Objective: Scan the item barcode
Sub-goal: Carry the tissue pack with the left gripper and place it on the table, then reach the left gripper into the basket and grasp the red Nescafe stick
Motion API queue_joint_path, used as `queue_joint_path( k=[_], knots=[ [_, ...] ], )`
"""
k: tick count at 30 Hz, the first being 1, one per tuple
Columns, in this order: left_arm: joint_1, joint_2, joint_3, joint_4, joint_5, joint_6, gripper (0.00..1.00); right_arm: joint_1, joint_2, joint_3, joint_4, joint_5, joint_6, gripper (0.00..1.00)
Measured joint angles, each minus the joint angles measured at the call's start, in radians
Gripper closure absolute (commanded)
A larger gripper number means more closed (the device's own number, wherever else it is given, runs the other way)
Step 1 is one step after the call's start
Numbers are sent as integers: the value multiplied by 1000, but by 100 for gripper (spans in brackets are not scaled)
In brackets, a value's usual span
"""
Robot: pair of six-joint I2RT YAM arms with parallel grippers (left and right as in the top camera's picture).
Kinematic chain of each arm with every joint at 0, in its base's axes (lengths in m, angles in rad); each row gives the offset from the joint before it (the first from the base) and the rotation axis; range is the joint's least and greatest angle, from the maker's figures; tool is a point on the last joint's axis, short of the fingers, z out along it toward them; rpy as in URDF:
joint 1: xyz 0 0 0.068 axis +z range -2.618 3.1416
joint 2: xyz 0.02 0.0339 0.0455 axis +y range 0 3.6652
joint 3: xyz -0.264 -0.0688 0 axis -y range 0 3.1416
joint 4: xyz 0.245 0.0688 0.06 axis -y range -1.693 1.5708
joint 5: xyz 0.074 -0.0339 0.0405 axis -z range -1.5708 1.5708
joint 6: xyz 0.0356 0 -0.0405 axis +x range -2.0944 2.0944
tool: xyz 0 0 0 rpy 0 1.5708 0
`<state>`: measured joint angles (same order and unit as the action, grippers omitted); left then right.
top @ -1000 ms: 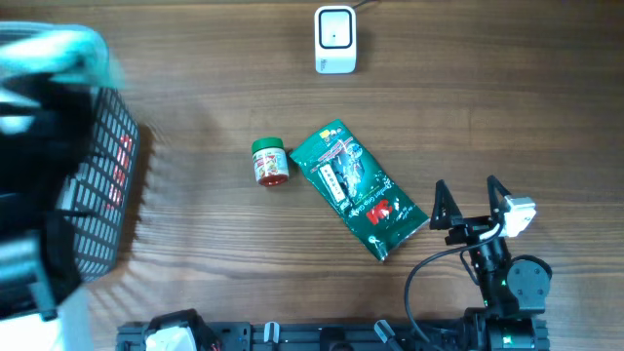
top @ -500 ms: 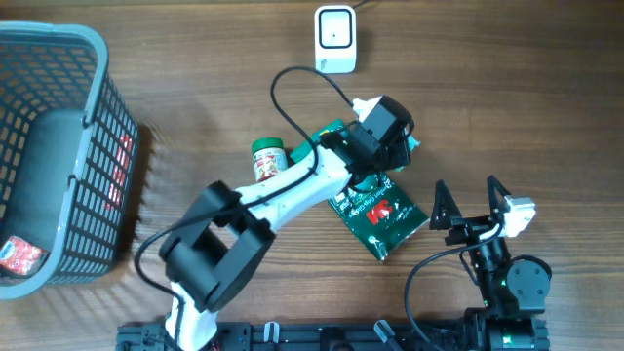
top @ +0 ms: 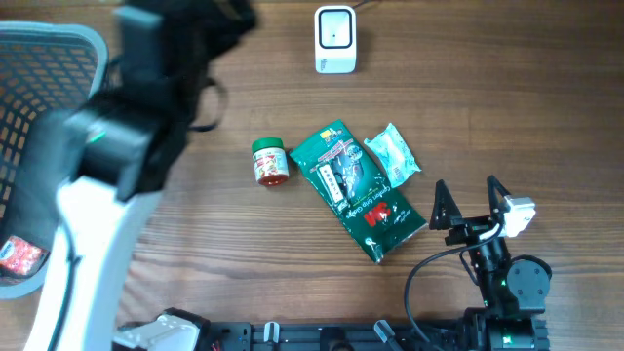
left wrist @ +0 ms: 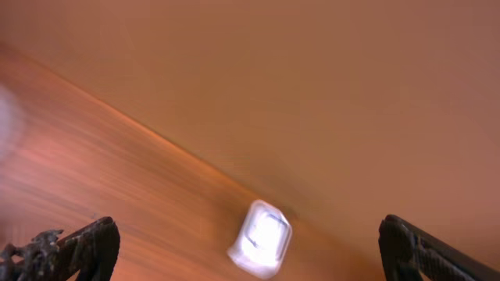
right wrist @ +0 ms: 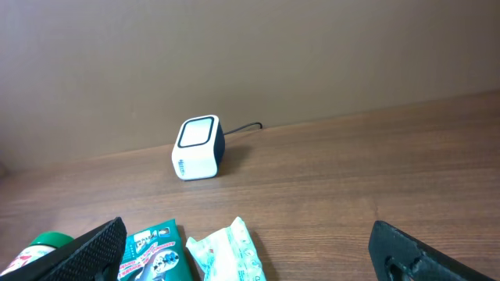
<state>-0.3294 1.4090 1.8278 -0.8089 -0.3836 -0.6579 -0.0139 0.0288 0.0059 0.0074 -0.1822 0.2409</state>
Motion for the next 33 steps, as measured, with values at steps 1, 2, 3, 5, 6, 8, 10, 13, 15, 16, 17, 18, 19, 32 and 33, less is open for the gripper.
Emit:
queue_joint_path(
  k=[1, 2, 3, 5, 6, 8, 10, 13, 15, 16, 17, 18, 19, 32, 33],
  knots=[
    [98, -34, 1, -51, -48, -36, 0, 0, 0, 0, 0, 0, 0, 0],
    [248, -47, 0, -109, -104, -108, 0, -1, 0, 0, 0, 0, 0, 0],
    [393, -46, -2, -183, -134, -209, 0, -1, 0, 0, 0, 0, 0, 0],
    [617, -23, -13, -315, -83, -423, 0, -1, 0, 0, 0, 0, 0, 0],
    [689, -5, -14, -351, -25, -507, 0, -1, 0, 0, 0, -1, 0, 0],
    [904, 55, -16, -428, 119, -708, 0, -1, 0, 0, 0, 0, 0, 0],
    [1012, 114, -17, -507, 261, -889, 0, -1, 0, 0, 0, 0, 0, 0],
    [1065, 204, -18, -521, 364, -1057, 0, -1, 0, 0, 0, 0, 0, 0],
    [1062, 258, -17, -534, 392, -1120, 0, -1, 0, 0, 0, 0, 0, 0],
    [1059, 294, -18, -534, 405, -1169, 0, -1, 0, 0, 0, 0, 0, 0],
    [1054, 327, -18, -535, 412, -1211, 0, -1, 0, 0, 0, 0, 0, 1],
    [1049, 352, -19, -535, 413, -1238, 0, -1, 0, 0, 0, 0, 0, 0],
    [1042, 380, -20, -535, 417, -1268, 0, -1, 0, 0, 0, 0, 0, 0],
    [906, 752, -23, -523, 423, -1346, 0, -1, 0, 0, 0, 0, 0, 0],
    [895, 765, -23, -522, 423, -1346, 0, -1, 0, 0, 0, 0, 0, 0]
  ],
)
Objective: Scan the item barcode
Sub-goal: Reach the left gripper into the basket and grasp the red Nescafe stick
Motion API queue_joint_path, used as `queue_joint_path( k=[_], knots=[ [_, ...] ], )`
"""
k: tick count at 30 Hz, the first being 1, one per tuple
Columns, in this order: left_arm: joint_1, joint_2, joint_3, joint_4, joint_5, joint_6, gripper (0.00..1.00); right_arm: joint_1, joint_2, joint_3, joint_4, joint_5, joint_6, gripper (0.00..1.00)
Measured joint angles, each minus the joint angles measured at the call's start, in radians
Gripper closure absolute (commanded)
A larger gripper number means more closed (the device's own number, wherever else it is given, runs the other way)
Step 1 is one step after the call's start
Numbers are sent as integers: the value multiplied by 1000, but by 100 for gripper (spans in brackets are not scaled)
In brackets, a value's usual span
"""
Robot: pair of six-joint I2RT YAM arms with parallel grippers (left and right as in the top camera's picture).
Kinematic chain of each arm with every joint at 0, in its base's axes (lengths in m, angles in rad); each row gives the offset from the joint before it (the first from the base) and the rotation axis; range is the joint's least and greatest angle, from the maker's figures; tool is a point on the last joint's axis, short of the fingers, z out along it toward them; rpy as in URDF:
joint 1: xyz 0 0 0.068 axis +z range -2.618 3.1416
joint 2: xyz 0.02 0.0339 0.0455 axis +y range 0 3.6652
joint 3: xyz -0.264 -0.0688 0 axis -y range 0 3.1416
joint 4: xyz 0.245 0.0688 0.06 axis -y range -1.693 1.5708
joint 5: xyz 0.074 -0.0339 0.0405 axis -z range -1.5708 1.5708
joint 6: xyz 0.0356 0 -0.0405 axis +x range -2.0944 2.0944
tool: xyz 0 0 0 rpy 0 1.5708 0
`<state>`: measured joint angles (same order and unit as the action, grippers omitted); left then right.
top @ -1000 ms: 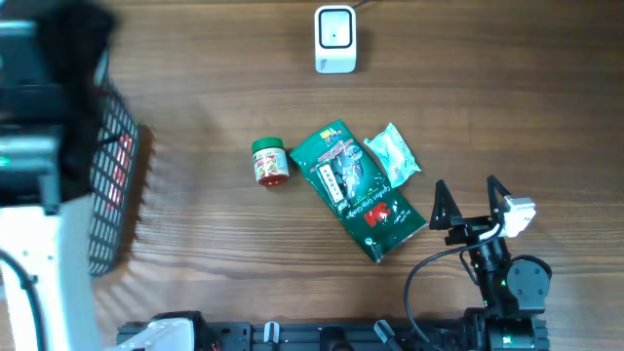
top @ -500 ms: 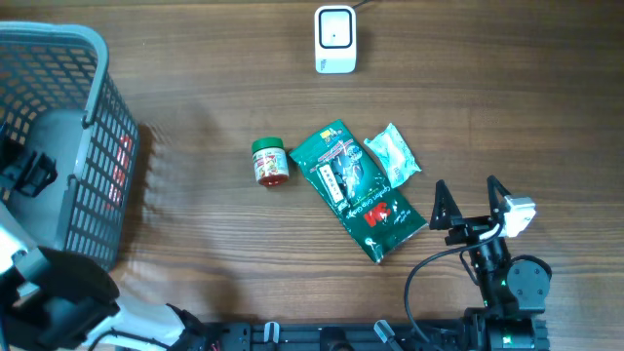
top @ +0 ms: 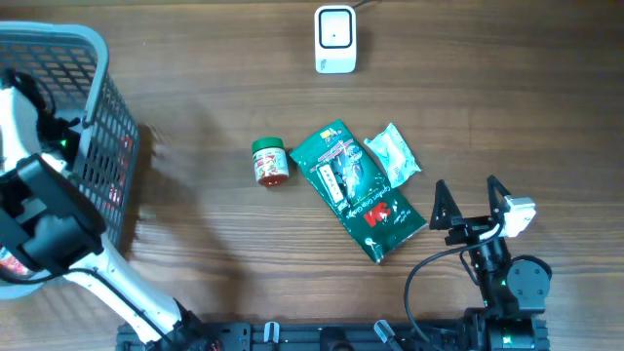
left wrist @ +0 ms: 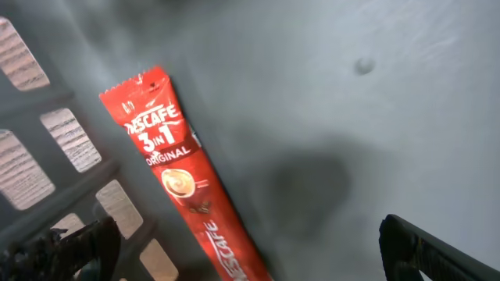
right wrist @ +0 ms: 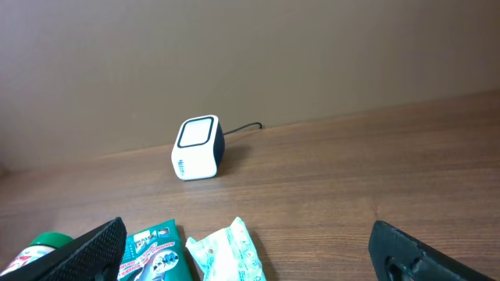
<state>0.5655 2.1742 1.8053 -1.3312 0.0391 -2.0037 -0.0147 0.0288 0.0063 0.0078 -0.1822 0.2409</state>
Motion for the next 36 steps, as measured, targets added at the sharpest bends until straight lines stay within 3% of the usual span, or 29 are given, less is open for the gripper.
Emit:
queue_joint_path(
  k=[8, 22, 31, 36],
  knots=[
    [-53, 18, 0, -5, -173, 0, 0, 0, 0, 0, 0, 0, 0, 0],
    [-62, 74, 12, 20, -167, -3, 0, 0, 0, 0, 0, 0, 0, 0],
    [-53, 101, 11, 37, -483, 12, 0, 0, 0, 0, 0, 0, 0, 0],
    [-52, 119, 5, 145, -693, 193, 0, 0, 0, 0, 0, 0, 0, 0]
  ],
)
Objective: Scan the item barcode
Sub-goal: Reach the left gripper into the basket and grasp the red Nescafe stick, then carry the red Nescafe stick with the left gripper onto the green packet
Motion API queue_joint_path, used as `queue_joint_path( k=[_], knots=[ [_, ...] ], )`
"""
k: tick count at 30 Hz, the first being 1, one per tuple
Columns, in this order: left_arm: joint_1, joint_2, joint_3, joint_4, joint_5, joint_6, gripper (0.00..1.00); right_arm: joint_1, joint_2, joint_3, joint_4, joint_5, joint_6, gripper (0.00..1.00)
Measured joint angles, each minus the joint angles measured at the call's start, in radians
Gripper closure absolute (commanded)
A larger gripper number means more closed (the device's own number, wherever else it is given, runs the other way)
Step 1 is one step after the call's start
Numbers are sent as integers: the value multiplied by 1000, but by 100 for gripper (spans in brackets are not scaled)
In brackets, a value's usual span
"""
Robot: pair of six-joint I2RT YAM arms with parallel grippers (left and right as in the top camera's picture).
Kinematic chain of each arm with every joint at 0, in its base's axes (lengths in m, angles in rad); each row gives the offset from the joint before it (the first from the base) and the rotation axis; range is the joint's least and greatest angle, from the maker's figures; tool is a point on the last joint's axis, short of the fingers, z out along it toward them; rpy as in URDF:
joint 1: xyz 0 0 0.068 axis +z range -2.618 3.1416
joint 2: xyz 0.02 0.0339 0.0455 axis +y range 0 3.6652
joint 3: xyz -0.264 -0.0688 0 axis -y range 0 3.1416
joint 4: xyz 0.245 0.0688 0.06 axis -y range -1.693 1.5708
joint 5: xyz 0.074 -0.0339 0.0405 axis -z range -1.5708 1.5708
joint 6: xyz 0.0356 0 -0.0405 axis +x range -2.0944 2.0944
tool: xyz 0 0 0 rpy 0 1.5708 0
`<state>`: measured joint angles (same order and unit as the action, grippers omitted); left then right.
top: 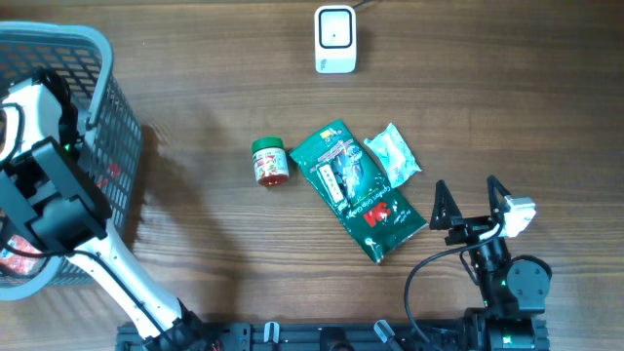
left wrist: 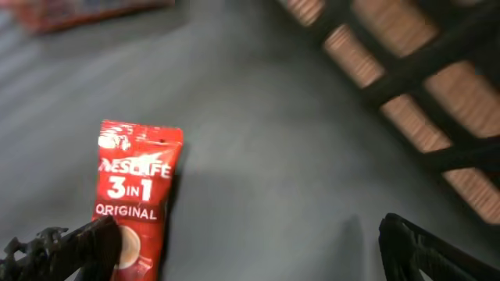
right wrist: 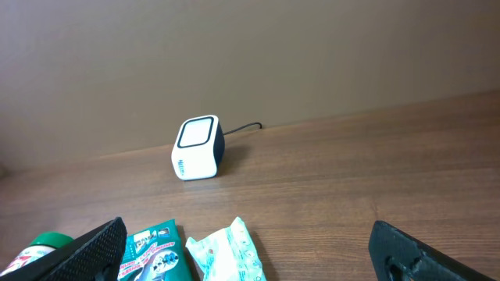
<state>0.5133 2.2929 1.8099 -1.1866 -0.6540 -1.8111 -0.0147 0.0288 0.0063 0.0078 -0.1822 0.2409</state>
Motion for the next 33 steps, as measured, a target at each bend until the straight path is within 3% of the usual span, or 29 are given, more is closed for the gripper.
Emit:
queue_joint_path(
  k=[4, 8, 13, 17, 18, 19, 20, 21, 27, 33],
  knots=[
    [0, 3, 1, 6, -58, 180, 0, 0, 0, 0, 0, 0, 0, 0],
    [0, -61, 6, -7, 60, 360, 0, 0, 0, 0, 0, 0, 0, 0],
    [0, -99, 1, -74, 335, 447, 0, 0, 0, 0, 0, 0, 0, 0],
    [0, -125, -121, 10, 422, 450, 0, 0, 0, 0, 0, 0, 0, 0],
    [0, -150, -170, 68, 420, 449, 7, 0, 0, 0, 0, 0, 0, 0],
    [0, -167, -209, 117, 420, 449, 25, 0, 0, 0, 0, 0, 0, 0],
    [0, -188, -258, 184, 417, 449, 69, 0, 0, 0, 0, 0, 0, 0],
    [0, -216, -310, 238, 409, 452, 96, 0, 0, 0, 0, 0, 0, 0],
    [-6, -283, -452, 338, 315, 492, 96, 0, 0, 0, 0, 0, 0, 0],
    [4, -291, -328, 248, 360, 776, 96, 0, 0, 0, 0, 0, 0, 0]
  ],
)
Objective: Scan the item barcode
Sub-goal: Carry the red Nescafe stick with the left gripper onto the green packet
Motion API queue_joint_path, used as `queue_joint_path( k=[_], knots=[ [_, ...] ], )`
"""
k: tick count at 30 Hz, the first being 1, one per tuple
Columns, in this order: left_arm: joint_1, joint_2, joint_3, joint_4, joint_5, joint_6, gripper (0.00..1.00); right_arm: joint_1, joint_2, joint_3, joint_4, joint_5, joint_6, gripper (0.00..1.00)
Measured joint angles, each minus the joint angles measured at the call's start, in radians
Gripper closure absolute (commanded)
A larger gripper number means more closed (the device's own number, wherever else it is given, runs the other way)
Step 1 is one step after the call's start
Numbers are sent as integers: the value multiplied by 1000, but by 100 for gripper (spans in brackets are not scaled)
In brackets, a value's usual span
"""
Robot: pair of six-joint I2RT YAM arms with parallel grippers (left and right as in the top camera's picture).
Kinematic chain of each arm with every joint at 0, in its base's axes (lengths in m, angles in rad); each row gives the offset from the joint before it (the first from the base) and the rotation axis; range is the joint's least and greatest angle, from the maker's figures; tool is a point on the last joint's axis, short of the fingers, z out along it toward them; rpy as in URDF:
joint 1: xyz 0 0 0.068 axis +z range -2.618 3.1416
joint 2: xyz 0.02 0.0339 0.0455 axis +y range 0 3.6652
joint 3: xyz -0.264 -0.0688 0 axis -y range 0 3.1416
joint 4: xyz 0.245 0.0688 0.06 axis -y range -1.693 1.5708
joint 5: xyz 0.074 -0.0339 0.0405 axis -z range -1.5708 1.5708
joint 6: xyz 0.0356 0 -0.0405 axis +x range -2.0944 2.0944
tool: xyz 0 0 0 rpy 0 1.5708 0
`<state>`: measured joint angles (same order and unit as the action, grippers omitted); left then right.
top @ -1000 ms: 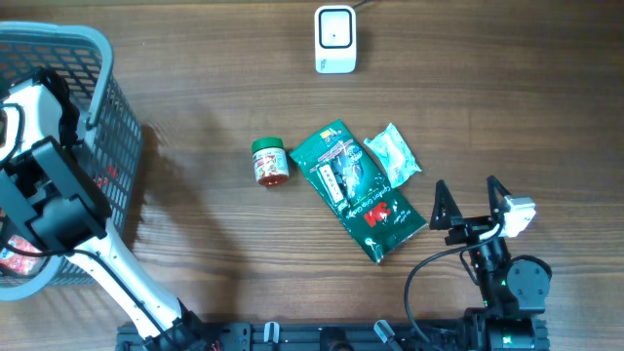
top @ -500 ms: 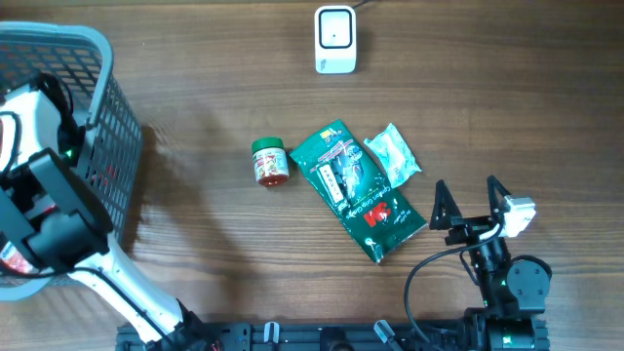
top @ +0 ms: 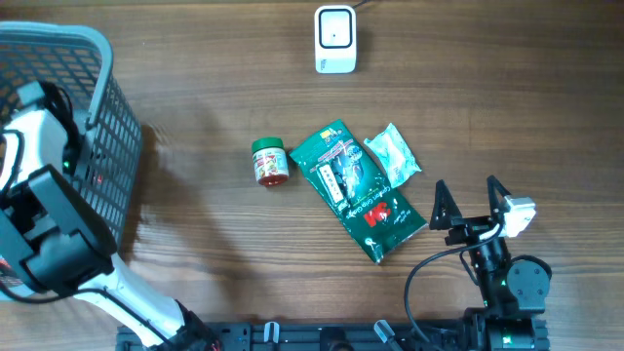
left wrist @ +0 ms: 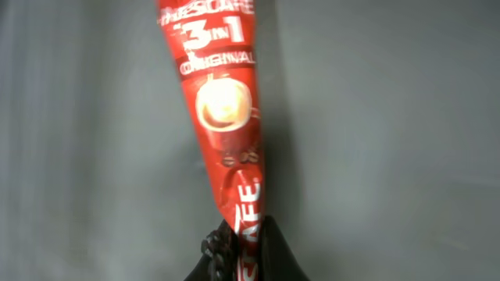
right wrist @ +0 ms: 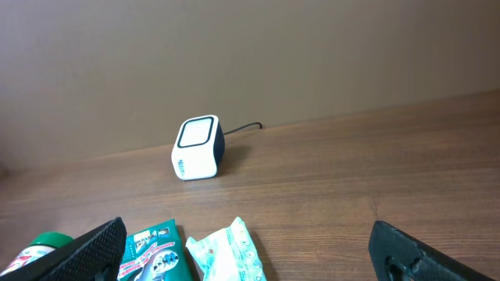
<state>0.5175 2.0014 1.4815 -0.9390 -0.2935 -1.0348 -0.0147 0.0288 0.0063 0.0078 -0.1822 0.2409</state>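
In the left wrist view a red Nescafe 3in1 sachet (left wrist: 225, 117) stands out in front of the grey basket floor, and my left gripper (left wrist: 244, 254) is shut on its lower end. From overhead my left arm (top: 54, 229) reaches into the grey basket (top: 58, 44), and the gripper and sachet are hidden there. The white barcode scanner (top: 334, 39) stands at the table's far middle and also appears as the scanner (right wrist: 198, 147) in the right wrist view. My right gripper (top: 470, 200) rests open at the near right, holding nothing.
A green pouch (top: 358, 188), a small red jar with a green lid (top: 270, 161) and a white-teal packet (top: 392, 153) lie on the wooden table between the basket and my right arm. The scanner's cable runs off the far edge.
My left gripper was open over the sachet lying on the basket floor. Now it is shut on the sachet's lower end. The right arm has not moved.
My left gripper was first open high over the table, with the scanner in its view. Then it was open inside the basket over the red sachet, and stayed open there a moment later. Now it grips the sachet. The right arm stayed still throughout.
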Motion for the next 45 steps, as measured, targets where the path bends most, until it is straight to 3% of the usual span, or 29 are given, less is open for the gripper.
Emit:
queue_joint_path(
  k=[2, 7, 9, 12, 13, 16, 17, 21, 27, 28, 29, 30, 31, 39, 45],
  knots=[
    [0, -62, 71, -10, 14, 51, 96, 0, 0, 0, 0, 0, 0, 0],
    [-6, -436, 138, -35, 55, 91, 96, 0, 0, 0, 0, 0, 0, 0],
    [-59, -547, 141, -44, 148, 135, 96, 0, 0, 0, 0, 0, 0, 0],
    [-318, -630, 141, -44, 253, 235, 96, 0, 0, 0, 0, 0, 0, 0],
    [-497, -638, 141, -44, 275, 296, 96, 1, 0, 0, 0, 0, 0, 0],
    [-780, -613, 97, -35, 246, 360, 96, 1, 0, 0, 0, 0, 0, 0],
    [-938, -561, 38, -26, 232, 348, 96, 1, 0, 0, 0, 0, 0, 0],
    [-1173, -375, -137, 97, 185, 201, 96, 1, 0, 0, 0, 0, 0, 0],
    [-1361, -170, -180, 130, 146, 137, 96, 1, 0, 0, 0, 0, 0, 0],
    [-1380, -161, -183, 125, 119, 133, 94, 1, 0, 0, 0, 0, 0, 0],
    [-1386, -161, -183, 125, 92, 130, 71, 1, 0, 0, 0, 0, 0, 0],
    [-1388, -162, -183, 122, 54, 130, 14, 1, 0, 0, 0, 0, 0, 0],
    [-1387, -165, -183, 116, 20, 133, 0, 1, 0, 0, 0, 0, 0, 0],
    [-1223, -408, 36, -8, -144, 287, 0, 1, 0, 0, 0, 0, 0, 0],
    [-991, -660, 103, -16, -270, 343, 0, 1, 0, 0, 0, 0, 0, 0]
  ],
)
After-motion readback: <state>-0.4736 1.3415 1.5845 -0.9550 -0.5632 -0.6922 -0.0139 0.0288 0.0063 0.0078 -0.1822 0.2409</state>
